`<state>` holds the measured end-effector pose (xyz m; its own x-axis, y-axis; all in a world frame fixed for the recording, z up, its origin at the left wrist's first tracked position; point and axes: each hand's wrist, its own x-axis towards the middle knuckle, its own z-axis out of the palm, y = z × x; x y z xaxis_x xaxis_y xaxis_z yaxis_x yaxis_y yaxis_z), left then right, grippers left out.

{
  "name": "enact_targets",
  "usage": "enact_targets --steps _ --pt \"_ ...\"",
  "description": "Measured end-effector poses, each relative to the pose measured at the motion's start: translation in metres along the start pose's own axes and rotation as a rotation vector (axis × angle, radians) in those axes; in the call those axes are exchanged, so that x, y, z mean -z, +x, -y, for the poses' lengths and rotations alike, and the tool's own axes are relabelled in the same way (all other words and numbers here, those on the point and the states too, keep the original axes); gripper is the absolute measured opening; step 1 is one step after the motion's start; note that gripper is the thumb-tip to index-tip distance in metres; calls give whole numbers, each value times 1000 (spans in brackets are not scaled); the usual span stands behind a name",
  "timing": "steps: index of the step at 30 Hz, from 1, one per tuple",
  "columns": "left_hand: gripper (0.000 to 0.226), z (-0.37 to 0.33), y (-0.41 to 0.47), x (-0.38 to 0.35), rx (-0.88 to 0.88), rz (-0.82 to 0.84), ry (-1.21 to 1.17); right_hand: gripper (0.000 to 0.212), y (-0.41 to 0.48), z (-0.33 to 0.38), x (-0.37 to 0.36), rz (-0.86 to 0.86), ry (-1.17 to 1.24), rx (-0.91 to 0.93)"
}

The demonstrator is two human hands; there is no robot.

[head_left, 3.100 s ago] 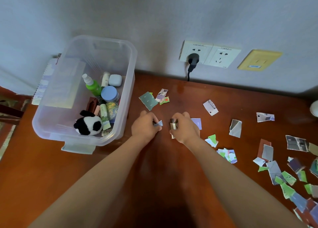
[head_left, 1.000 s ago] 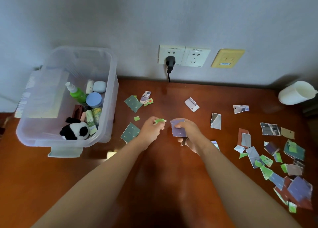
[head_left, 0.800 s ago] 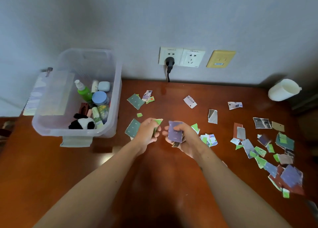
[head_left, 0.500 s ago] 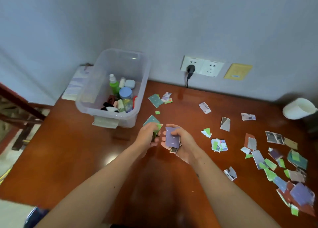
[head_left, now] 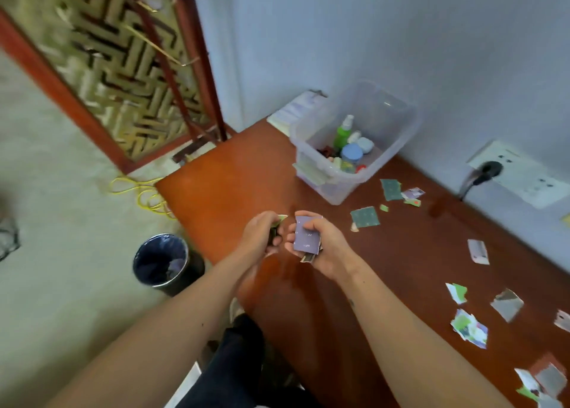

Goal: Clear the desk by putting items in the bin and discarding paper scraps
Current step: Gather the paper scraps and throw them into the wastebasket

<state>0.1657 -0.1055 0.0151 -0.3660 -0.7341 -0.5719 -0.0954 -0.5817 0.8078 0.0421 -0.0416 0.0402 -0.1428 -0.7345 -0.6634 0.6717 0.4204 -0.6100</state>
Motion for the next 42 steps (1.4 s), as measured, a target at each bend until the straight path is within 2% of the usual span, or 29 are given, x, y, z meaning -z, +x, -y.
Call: enact_targets --steps 6,13,17,20,22,24,28,32,37,42 --pt "15 -13 5 82 -15 -155 -90 22 42 -20 -71 162 -134 -68" --pt "27 -30 38 205 17 -263 -167 21 118 -59 -182 222 -232 -194" --pt "29 -35 58 274 59 -341 -253 26 164 -86 -255 228 -320 -278" --pt "18 -30 79 325 120 -409 -301 29 202 -114 -300 228 -371 -325" --pt "16 -22 93 356 174 -465 -326 25 228 -135 -322 178 -389 -356" --pt "23 -9 111 383 216 -524 -352 23 254 -158 -337 113 -405 -394" --pt "27 33 151 426 309 -572 -321 18 311 -212 -343 28 -469 -512" --pt "19 104 208 459 477 -573 -354 15 382 -279 -326 -97 -490 -577" --pt "17 188 272 487 624 -618 -407 28 461 -353 -291 -113 -513 -592" --pt "22 249 321 505 672 -676 -441 8 521 -411 -262 -163 -614 -575"
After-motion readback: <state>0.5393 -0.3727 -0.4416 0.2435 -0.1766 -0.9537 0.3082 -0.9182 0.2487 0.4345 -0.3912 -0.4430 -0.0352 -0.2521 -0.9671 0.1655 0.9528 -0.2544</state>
